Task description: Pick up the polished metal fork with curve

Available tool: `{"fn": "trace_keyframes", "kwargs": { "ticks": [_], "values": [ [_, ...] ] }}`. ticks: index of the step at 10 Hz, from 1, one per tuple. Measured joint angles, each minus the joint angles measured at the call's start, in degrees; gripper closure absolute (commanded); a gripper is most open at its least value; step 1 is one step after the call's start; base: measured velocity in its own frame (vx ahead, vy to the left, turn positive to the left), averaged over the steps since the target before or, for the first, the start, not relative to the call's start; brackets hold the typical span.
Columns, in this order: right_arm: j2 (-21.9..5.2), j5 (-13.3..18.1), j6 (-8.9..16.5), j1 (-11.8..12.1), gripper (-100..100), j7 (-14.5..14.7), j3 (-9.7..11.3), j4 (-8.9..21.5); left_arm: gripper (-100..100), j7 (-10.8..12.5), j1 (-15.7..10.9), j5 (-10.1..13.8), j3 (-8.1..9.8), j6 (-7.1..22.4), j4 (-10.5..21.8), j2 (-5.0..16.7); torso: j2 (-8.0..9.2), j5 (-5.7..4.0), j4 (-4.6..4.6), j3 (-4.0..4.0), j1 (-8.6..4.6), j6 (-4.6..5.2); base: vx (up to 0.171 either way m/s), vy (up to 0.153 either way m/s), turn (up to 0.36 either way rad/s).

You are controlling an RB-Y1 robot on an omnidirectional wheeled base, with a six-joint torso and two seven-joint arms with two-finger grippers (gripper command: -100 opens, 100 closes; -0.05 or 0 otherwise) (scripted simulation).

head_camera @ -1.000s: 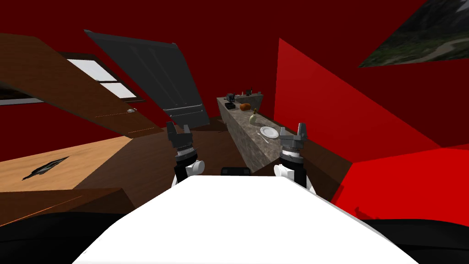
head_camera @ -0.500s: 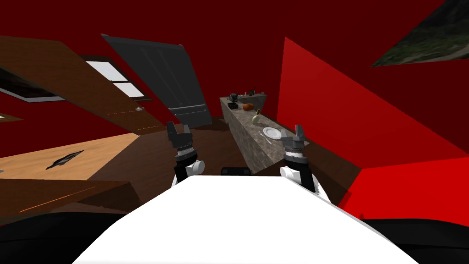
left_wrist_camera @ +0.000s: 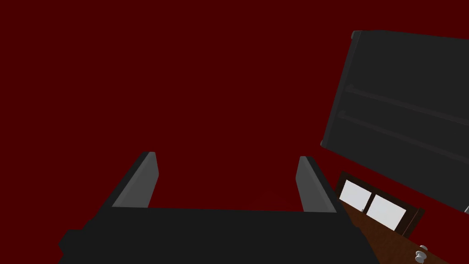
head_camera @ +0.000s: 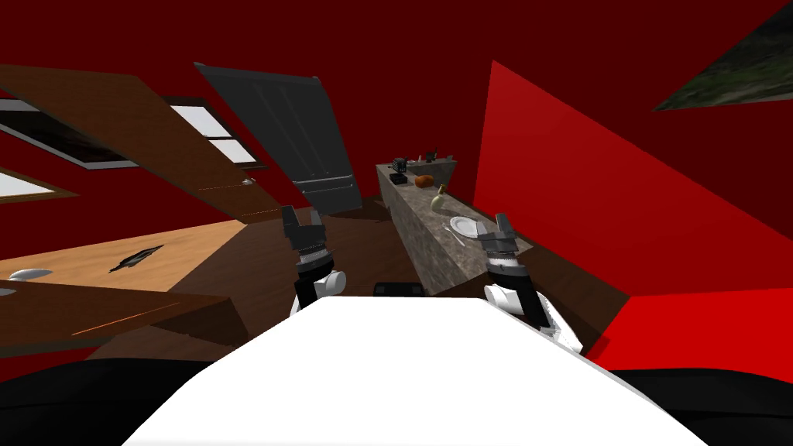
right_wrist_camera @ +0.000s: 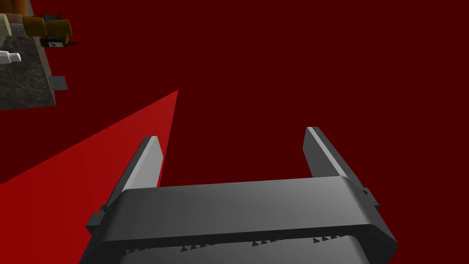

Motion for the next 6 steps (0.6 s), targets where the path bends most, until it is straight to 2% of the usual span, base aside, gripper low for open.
{"fn": "trace_keyframes", "kwargs": {
  "ticks": [6],
  "values": [
    [-8.93, -0.27, 1.51, 1.32, -100, -0.57, -1.79, 3.56, 0, 0.00, 0.00, 0.00, 0.00, 0.00, 0.00, 0.00, -0.05, 0.00, -0.01, -0.03, -0.02, 0.00, 0.014, 0.020, 0.077]
  ]
}}
